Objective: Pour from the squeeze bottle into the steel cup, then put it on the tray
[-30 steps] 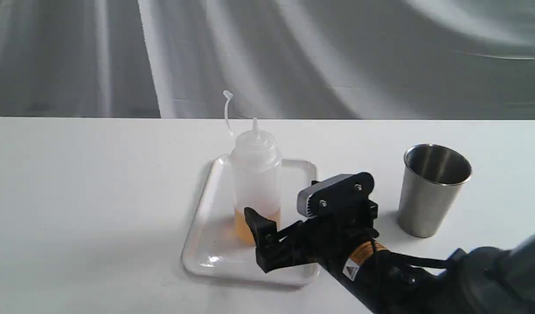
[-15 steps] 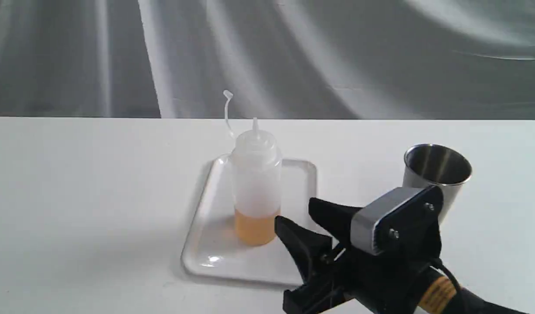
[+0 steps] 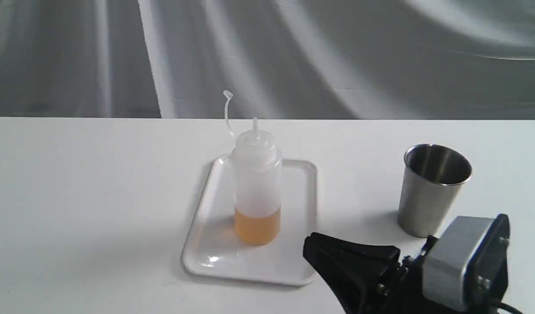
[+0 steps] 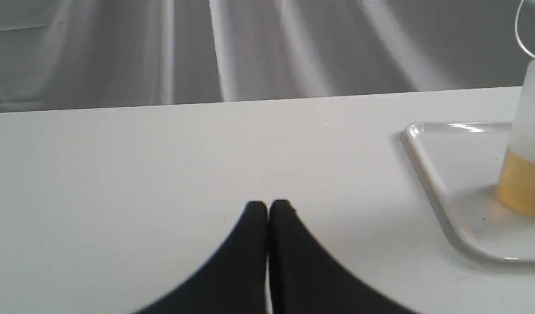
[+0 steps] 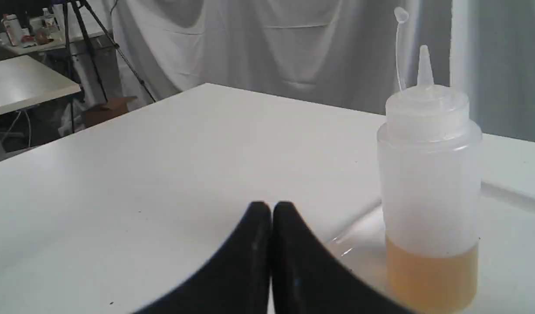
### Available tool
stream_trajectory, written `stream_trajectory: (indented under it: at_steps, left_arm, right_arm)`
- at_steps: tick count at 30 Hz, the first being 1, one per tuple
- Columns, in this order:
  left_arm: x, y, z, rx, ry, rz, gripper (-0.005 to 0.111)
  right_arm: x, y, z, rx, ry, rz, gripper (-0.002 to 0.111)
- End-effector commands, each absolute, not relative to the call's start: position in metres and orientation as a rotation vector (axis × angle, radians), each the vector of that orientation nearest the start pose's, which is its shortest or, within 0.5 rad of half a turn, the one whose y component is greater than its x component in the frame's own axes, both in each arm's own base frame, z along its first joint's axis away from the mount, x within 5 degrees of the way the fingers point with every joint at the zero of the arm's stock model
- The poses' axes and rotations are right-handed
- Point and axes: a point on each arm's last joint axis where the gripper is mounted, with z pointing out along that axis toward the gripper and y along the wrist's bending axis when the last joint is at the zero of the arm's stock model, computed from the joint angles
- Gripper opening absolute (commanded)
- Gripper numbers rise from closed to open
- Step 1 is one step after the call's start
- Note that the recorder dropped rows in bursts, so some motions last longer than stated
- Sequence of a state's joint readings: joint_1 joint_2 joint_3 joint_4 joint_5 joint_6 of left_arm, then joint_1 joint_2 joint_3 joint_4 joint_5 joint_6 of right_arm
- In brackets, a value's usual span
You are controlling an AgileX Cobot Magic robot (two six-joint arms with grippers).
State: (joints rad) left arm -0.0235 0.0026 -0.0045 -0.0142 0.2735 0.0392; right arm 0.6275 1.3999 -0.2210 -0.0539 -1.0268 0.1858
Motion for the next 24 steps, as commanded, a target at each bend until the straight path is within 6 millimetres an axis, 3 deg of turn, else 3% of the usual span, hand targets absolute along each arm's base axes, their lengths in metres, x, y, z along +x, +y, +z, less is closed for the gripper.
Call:
stream_trajectory:
  at_steps: [1, 7, 12, 24]
  left_arm:
    - [0.055, -0.002, 0.189, 0.040, 1.749, -0.005, 0.000]
    - [0.055, -0.002, 0.189, 0.040, 1.749, -0.005, 0.000]
    - [0.055, -0.002, 0.189, 0.042, 1.749, -0.003, 0.000]
    - [0.055, -0.002, 0.189, 0.039, 1.749, -0.005, 0.000]
  right_arm:
    - [0.162, 0.124, 0.193, -0.428, 1.600, 0.653, 0.000]
    - [0.142, 0.109, 0.196, -0.378, 1.581, 0.693, 0.000]
    - [0.121, 0.092, 0.187, -0.355, 1.595, 0.684, 0.000]
    - [0.115, 0.089, 0.193, -0.368, 1.581, 0.686, 0.000]
